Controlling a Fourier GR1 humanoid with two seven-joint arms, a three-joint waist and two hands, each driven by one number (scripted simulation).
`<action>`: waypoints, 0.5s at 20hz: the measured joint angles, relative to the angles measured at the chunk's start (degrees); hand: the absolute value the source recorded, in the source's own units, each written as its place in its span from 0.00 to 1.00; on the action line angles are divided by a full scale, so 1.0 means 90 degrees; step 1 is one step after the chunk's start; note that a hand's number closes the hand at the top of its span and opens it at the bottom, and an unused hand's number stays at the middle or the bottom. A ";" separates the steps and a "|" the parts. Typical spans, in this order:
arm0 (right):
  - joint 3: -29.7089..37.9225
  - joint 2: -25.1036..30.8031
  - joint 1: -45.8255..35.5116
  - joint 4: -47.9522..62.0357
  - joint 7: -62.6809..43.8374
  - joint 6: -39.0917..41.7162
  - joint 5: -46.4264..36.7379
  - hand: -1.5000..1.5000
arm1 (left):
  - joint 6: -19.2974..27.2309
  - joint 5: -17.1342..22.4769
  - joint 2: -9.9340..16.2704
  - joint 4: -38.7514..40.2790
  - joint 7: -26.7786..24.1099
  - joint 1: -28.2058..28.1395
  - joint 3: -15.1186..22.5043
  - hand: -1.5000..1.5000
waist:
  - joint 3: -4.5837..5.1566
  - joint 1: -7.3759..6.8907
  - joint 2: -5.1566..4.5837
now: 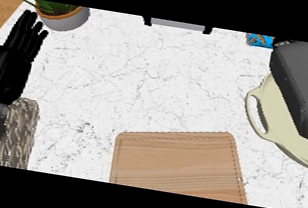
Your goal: Pick the pear from the cutting board and place it in the pot
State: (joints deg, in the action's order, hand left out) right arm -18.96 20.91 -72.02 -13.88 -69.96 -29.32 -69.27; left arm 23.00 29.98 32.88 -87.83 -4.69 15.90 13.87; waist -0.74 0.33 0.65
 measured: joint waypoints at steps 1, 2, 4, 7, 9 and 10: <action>0.0029 0.0027 0.0093 -0.0026 0.0009 -0.0039 -0.0013 1.00 | 0.0027 0.0008 0.0014 -0.0011 0.0022 -0.0046 0.0005 0.50 | -0.0001 0.0041 0.0019; 0.0082 0.0132 0.0188 -0.0056 0.0048 -0.0091 -0.0006 1.00 | 0.0051 0.0008 0.0025 -0.0030 0.0010 -0.0089 0.0002 0.50 | -0.0002 0.0074 0.0030; 0.0150 0.0242 0.0423 -0.0148 0.0075 -0.0186 -0.0023 1.00 | 0.0110 0.0006 0.0041 -0.0051 -0.0010 -0.0169 0.0007 0.50 | -0.0007 0.0148 0.0057; 0.0297 0.0449 0.0820 -0.0387 0.0215 -0.0391 0.0012 1.00 | 0.0088 0.0046 0.0034 -0.0092 -0.0097 -0.0273 -0.0017 0.50 | -0.0009 0.0186 0.0068; 0.0408 0.0579 0.1121 -0.0588 0.0349 -0.0553 0.0056 1.00 | 0.0104 0.0038 0.0036 -0.0102 -0.0133 -0.0311 0.0000 0.50 | -0.0014 0.0213 0.0072; 0.0458 0.0652 0.1313 -0.0686 0.0440 -0.0659 0.0071 1.00 | 0.0097 0.0055 0.0055 -0.0107 -0.0107 -0.0297 -0.0009 0.50 | -0.0011 0.0222 0.0070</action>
State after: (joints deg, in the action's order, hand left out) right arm -14.84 26.78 -60.20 -20.05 -66.00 -35.25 -68.64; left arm 23.87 30.47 33.38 -88.80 -5.66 13.23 13.79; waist -0.84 2.33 1.28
